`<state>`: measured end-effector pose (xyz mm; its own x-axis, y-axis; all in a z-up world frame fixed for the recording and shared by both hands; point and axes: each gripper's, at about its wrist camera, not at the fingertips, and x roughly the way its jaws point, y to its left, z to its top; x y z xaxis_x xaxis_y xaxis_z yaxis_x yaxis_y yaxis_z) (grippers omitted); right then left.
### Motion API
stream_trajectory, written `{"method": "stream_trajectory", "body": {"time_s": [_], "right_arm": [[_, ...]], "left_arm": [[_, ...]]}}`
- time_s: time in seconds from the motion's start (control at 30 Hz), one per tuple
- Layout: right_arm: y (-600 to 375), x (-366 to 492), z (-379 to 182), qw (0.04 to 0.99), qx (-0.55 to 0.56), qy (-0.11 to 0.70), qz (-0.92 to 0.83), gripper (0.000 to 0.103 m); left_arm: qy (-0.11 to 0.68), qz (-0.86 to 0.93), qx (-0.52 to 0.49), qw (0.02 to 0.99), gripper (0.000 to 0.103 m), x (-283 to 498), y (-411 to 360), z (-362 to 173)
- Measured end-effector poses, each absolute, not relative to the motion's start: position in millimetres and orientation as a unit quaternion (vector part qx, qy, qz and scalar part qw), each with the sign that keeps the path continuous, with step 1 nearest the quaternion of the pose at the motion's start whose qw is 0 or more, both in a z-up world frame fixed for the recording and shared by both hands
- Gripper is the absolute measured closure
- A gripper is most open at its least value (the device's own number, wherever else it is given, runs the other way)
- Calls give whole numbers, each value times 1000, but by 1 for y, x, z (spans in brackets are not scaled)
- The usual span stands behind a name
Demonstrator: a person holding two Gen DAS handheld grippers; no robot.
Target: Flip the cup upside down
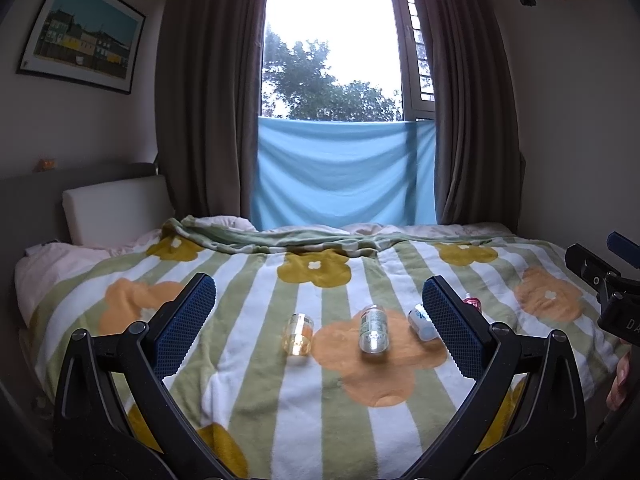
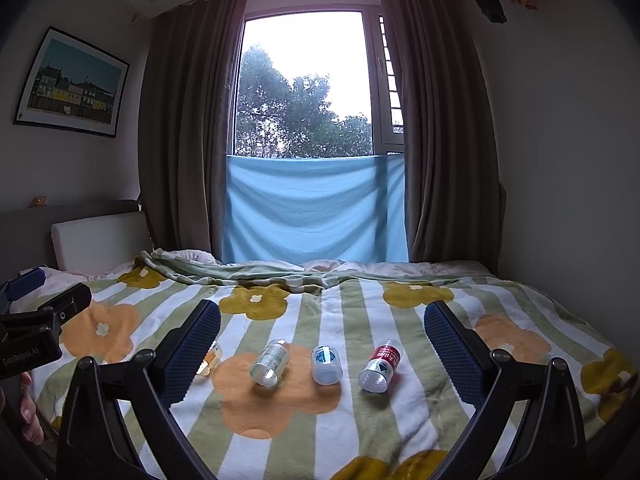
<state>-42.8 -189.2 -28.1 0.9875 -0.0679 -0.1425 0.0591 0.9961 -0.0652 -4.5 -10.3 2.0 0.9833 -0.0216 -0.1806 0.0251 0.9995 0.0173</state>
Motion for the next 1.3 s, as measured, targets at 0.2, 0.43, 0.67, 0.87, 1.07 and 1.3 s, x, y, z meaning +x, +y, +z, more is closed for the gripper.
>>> {"method": "stream_trajectory", "body": {"time_s": [0.2, 0.43, 0.67, 0.87, 1.07, 1.3], "right_arm": [[-189, -42, -28, 996, -30, 73, -32, 1], [-187, -44, -31, 996, -31, 74, -30, 1], [-185, -38, -34, 996, -31, 84, -28, 1], [-189, -21, -39, 995, -28, 94, -20, 1], [-196, 1, -50, 993, -22, 112, -11, 1], [-196, 34, -80, 988, -15, 153, 7, 1]], "left_arm": [[92, -13, 7, 996, 0, -5, -9, 3], [100, -14, 3, 995, 0, -1, -9, 2], [130, -18, -3, 991, 0, 20, -7, 0], [185, -40, -20, 982, 0, 75, 5, -4], [268, -41, -5, 963, 0, 174, 20, -25], [417, -42, -16, 908, 0, 311, 34, -98]]}}
